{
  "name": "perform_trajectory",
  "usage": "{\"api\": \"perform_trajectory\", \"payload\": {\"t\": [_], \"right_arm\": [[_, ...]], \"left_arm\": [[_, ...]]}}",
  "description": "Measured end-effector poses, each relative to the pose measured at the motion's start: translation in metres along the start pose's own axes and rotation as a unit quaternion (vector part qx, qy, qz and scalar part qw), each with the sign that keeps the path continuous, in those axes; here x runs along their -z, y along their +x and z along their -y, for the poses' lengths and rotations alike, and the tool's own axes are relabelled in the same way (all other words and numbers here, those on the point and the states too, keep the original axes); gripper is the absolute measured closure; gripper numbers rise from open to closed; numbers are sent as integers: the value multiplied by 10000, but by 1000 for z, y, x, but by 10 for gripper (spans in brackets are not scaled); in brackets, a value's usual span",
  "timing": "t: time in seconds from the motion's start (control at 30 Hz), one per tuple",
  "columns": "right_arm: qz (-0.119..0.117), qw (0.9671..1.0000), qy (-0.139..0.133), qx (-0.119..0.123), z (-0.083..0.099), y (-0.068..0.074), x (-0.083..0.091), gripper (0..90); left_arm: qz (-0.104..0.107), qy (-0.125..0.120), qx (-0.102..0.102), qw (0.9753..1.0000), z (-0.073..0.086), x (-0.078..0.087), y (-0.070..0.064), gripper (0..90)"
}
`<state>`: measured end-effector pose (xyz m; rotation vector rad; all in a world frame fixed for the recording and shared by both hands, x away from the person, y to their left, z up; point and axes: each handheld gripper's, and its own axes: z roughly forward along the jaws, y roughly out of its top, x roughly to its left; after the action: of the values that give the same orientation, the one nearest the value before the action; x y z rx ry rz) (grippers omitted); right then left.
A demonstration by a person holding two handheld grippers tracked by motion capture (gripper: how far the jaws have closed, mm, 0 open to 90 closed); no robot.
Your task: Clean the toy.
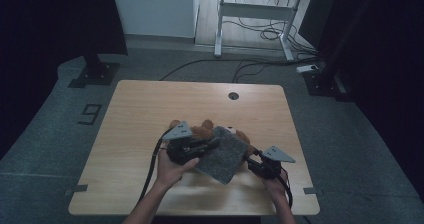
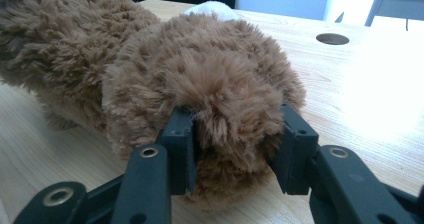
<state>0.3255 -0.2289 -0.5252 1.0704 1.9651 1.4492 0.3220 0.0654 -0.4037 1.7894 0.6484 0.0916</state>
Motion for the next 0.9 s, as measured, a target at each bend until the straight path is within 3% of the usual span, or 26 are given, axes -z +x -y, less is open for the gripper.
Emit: {"api": "perform_trajectory", "payload": {"t": [0.13,0.17,0.2,0.3,0.57,0.9], "right_arm": [[-14,10000,-1,11,0,1,0,608],[-9,10000,5,20,0,1,1,615],[7,10000,11,42,0,1,1,623],[26,10000,25,90,0,1,1,644],[29,9999,52,97,0,1,1,674],[25,9999,56,89,0,1,1,679]], "left_arm": [[-161,299,10,9994,6,-33,-1,815],[-161,299,10,9994,6,-33,-1,815],[-290,441,-18,9986,11,-46,0,815],[-499,586,7,9970,20,-58,3,815],[-950,761,68,9925,44,-63,16,815],[-973,783,35,9922,45,-63,15,815]]}}
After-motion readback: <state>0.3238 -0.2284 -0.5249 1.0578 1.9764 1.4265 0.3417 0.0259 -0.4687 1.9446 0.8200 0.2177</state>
